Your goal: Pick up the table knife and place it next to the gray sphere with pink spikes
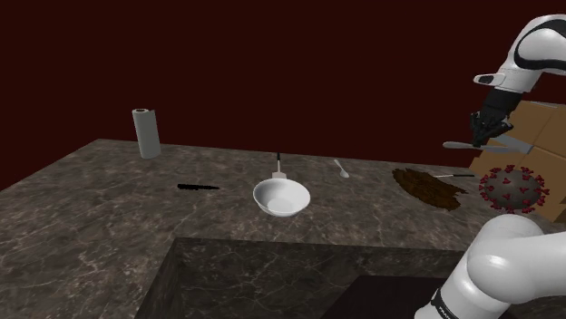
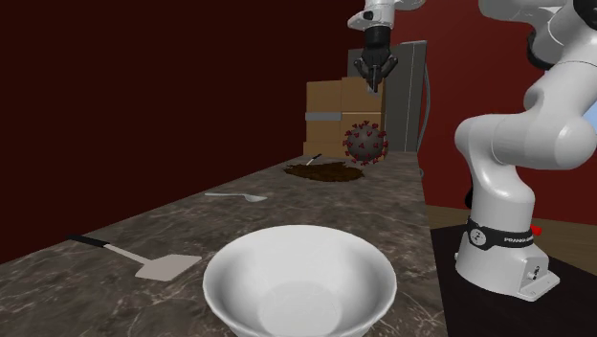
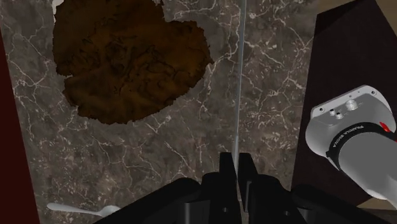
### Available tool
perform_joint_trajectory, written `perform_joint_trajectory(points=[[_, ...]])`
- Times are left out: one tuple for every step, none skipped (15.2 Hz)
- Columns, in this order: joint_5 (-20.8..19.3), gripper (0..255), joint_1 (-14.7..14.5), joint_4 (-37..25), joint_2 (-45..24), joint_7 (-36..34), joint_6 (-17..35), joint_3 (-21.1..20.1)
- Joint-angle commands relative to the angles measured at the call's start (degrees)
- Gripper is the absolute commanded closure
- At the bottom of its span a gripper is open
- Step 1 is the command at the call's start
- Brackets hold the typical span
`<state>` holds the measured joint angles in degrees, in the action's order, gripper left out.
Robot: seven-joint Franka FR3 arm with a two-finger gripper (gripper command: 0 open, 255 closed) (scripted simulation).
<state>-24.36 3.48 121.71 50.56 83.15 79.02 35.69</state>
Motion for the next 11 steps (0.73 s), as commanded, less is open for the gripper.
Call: perform_joint_trajectory(points=[[-1.71,255,1.27,-0.30,1.80,2.41,-1.53,1.08],[-2.55,255,1.79,-0.60,2.51,3.61,-2.20,1.71],[-3.39,255,2.29,-0.96,3.17,4.84,-2.84,2.35],[-4.25,255,2.75,-1.39,3.77,6.09,-3.48,3.02],[-5.10,255,3.20,-1.87,4.33,7.37,-4.09,3.71],[-5.97,255,3.59,-2.41,4.84,8.66,-4.70,4.42],[-6.84,255,3.97,-3.01,5.29,9.98,-5.28,5.14],[-7.72,255,4.30,-3.67,5.71,11.31,-5.85,5.88],[-8.59,255,4.61,-4.39,6.07,12.66,-6.39,6.65],[-9.48,255,4.86,-5.16,6.39,14.02,-6.92,7.43],[-10.36,255,5.08,-6.00,6.66,15.40,-7.43,8.22]])
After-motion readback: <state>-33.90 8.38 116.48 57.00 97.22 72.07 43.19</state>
